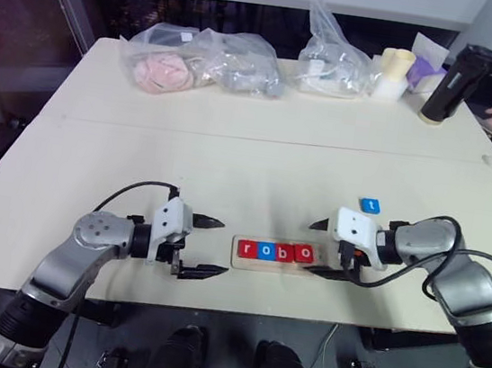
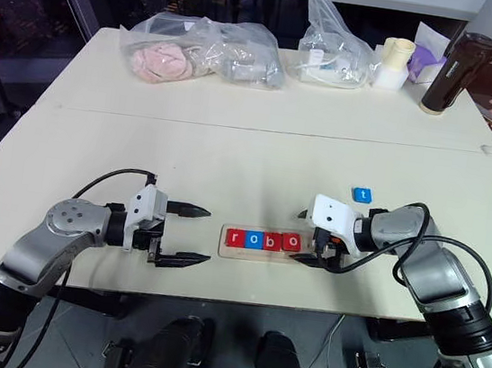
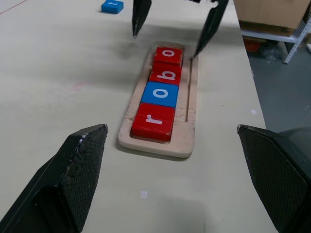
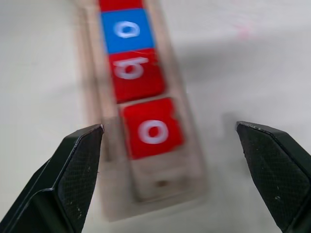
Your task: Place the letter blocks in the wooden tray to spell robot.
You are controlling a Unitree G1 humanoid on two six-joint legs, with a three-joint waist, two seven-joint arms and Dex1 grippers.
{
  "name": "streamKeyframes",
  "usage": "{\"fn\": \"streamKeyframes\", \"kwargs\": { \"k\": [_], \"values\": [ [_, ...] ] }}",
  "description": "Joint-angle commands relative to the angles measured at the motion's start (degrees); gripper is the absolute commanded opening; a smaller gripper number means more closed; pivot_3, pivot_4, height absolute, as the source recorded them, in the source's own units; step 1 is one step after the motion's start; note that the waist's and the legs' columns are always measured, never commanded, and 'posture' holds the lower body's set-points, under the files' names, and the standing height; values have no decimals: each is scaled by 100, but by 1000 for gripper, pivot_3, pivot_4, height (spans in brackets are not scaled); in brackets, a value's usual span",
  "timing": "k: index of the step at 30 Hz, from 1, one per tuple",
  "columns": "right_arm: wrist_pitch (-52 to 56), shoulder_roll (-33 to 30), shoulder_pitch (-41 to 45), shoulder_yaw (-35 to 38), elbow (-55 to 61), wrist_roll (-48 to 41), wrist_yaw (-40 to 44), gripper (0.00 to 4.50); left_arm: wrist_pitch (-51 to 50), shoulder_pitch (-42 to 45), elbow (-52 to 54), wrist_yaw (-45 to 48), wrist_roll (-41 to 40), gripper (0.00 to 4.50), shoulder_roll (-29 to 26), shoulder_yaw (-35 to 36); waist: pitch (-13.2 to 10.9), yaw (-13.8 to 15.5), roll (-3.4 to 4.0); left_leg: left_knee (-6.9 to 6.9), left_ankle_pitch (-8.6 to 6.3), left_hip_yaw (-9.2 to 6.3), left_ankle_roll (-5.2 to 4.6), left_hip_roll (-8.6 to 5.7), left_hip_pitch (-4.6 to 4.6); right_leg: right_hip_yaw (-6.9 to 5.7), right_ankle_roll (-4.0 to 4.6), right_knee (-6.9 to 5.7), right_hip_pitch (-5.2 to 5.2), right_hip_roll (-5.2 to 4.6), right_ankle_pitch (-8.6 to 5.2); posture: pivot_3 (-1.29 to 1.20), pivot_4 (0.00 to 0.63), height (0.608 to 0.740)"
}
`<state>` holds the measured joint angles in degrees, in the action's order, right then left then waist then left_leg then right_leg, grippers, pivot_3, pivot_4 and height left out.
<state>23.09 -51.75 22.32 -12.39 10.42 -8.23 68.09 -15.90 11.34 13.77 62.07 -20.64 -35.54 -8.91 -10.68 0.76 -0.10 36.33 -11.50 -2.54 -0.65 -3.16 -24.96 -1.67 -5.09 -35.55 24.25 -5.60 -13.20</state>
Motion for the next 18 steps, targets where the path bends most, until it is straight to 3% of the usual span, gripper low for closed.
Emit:
{"fn": "streamKeyframes", "kwargs": {
  "k": [1,12,18],
  "values": [
    [171,-76,122,479,8,-170,-142,4465,44,4,172,9,-67,4500,-5,46,0,0,0,0,0,0,0,0,0,0,0,-1,0,0,0,0,150,738],
    [294,-11,-279,1125,-291,-73,-1018,4465,79,81,88,39,-59,4500,46,18,0,7,0,-1,0,1,0,0,0,5,1,-2,0,-1,0,0,150,738],
    [502,423,96,1302,-1015,532,-2546,4465,97,127,56,73,-43,4500,65,-6,1,-11,1,11,0,9,0,0,7,11,4,-22,1,0,1,0,150,738]
  ]
}}
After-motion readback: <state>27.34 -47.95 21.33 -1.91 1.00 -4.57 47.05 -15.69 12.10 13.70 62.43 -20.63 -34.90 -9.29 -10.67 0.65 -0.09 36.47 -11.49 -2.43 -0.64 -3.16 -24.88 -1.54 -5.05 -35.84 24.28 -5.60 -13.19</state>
